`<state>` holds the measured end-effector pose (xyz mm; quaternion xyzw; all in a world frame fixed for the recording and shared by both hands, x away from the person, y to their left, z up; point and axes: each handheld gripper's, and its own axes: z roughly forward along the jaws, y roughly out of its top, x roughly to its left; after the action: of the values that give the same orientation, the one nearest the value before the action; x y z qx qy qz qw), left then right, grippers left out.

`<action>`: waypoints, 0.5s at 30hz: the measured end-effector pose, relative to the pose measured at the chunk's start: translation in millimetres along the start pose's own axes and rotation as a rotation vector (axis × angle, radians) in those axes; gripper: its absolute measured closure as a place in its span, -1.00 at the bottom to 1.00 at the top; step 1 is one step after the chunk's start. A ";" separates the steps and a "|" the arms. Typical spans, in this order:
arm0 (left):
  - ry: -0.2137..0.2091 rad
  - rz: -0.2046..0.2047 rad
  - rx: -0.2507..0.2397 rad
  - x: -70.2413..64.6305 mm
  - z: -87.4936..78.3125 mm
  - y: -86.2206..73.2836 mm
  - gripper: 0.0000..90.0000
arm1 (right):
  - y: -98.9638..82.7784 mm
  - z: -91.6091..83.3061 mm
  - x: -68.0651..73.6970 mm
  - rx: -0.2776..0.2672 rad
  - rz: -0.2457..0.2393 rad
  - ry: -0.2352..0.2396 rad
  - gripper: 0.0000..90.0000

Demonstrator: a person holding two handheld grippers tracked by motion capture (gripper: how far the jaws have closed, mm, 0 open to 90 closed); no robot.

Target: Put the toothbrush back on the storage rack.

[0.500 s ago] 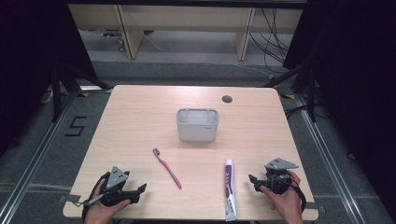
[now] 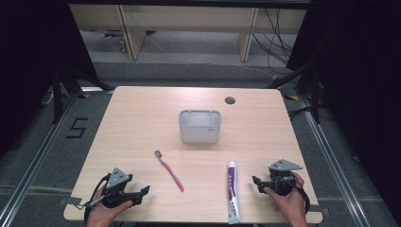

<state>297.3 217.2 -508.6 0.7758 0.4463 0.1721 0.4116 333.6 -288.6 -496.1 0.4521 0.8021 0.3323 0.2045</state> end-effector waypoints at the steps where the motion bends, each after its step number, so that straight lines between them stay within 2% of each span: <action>1: 0.005 0.006 0.017 -0.5 -0.8 1.6 -0.58 | -0.2 -0.6 -0.7 0.004 -0.001 0.000 -0.45; 2: -0.004 -0.013 -0.002 -1.7 1.2 1.8 -0.58 | -0.7 -1.2 -0.2 0.005 0.012 -0.005 -0.45; 3: -0.003 -0.005 0.017 -1.5 0.8 3.0 -0.58 | -0.7 -1.5 -0.6 0.003 0.010 -0.005 -0.44; 5: -0.005 -0.024 0.009 -4.6 4.3 5.2 -0.58 | -0.6 -1.2 -0.8 -0.002 0.003 0.001 -0.44; 6: -0.005 -0.024 0.009 -4.6 4.3 5.2 -0.58 | -0.6 -1.2 -0.8 -0.002 0.003 0.001 -0.44; 7: 0.000 -0.009 0.027 -4.4 3.7 6.5 -0.58 | -0.2 0.1 -2.1 -0.011 -0.019 0.006 -0.44; 8: -0.001 -0.035 0.007 -6.3 5.9 7.1 -0.58 | -0.2 0.1 -2.1 -0.011 -0.019 0.006 -0.44; 10: 0.005 -0.034 0.016 -6.2 6.6 9.7 -0.59 | 0.0 -0.4 -1.8 -0.013 -0.016 0.005 -0.44; 11: -0.001 -0.038 0.019 -6.5 8.2 11.9 -0.59 | 0.5 -1.8 -1.3 -0.002 0.002 0.011 -0.44; 15: -0.008 -0.030 0.017 -9.4 11.7 16.2 -0.59 | 0.1 -0.9 -2.6 -0.013 -0.013 0.003 -0.44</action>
<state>308.6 199.5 -501.9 0.7731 0.4576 0.1589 0.4094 334.4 -291.1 -495.4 0.4452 0.8031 0.3368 0.2085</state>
